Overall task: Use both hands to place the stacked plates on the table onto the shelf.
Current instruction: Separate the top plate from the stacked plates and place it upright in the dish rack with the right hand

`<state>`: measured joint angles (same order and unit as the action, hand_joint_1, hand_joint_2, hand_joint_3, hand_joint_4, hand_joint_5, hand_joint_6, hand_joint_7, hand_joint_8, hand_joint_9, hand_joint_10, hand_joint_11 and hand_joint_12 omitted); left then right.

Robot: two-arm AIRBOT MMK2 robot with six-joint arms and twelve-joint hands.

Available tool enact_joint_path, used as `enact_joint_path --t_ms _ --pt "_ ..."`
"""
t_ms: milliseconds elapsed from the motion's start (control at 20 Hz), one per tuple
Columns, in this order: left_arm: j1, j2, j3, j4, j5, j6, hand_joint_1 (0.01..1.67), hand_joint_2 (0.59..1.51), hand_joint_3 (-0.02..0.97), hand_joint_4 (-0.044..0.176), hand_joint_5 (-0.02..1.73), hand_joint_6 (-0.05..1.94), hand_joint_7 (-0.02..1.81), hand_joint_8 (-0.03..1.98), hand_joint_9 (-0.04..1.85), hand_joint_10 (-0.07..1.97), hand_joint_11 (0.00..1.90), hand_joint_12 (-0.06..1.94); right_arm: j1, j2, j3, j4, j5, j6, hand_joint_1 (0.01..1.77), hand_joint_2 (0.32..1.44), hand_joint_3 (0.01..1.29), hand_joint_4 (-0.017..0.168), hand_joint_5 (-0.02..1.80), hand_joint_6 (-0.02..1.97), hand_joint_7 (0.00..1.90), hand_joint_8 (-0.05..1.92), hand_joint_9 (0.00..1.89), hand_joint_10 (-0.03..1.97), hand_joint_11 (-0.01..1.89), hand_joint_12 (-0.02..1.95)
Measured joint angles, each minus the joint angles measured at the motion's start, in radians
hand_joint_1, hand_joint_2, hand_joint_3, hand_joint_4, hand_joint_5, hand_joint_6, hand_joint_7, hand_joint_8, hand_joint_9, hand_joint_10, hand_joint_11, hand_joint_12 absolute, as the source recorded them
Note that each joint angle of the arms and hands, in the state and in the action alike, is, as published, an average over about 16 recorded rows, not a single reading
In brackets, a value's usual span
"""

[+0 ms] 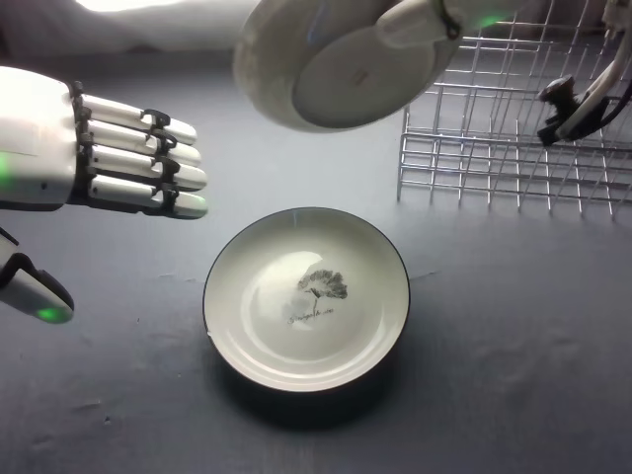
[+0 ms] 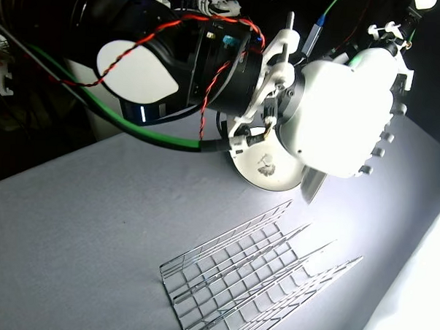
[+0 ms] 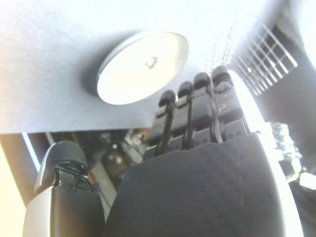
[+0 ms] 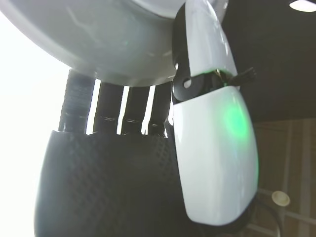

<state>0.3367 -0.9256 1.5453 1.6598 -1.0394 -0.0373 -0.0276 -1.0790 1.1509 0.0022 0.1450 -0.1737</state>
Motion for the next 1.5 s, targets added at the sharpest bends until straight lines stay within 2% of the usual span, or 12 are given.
enact_joint_path --t_ms 450,1000,1500 --pt "0.006 -0.001 0.009 -0.001 0.004 0.006 0.01 1.104 0.017 0.008 0.02 0.01 0.02 -0.01 0.02 0.01 0.01 0.01 0.011 0.006 0.044 0.036 -0.009 0.000 1.39 1.02 0.01 -0.008 0.90 0.96 0.98 0.91 0.95 1.17 0.88 1.34" --pt "0.005 0.000 0.005 -0.002 0.006 0.006 0.01 1.104 0.017 0.008 0.02 0.01 0.02 -0.01 0.02 0.01 0.01 0.01 0.032 0.020 0.059 0.093 -0.003 0.000 1.39 1.04 0.01 -0.008 0.90 0.96 0.98 0.93 0.94 1.17 0.86 1.36" --pt "-0.001 0.000 -0.002 -0.002 0.011 0.006 0.01 1.112 0.017 0.008 0.02 0.01 0.02 -0.01 0.02 0.01 0.01 0.01 0.015 0.077 0.060 0.109 0.001 -0.001 1.39 1.05 0.01 -0.008 0.89 0.96 0.97 0.95 0.94 1.17 0.86 1.35"
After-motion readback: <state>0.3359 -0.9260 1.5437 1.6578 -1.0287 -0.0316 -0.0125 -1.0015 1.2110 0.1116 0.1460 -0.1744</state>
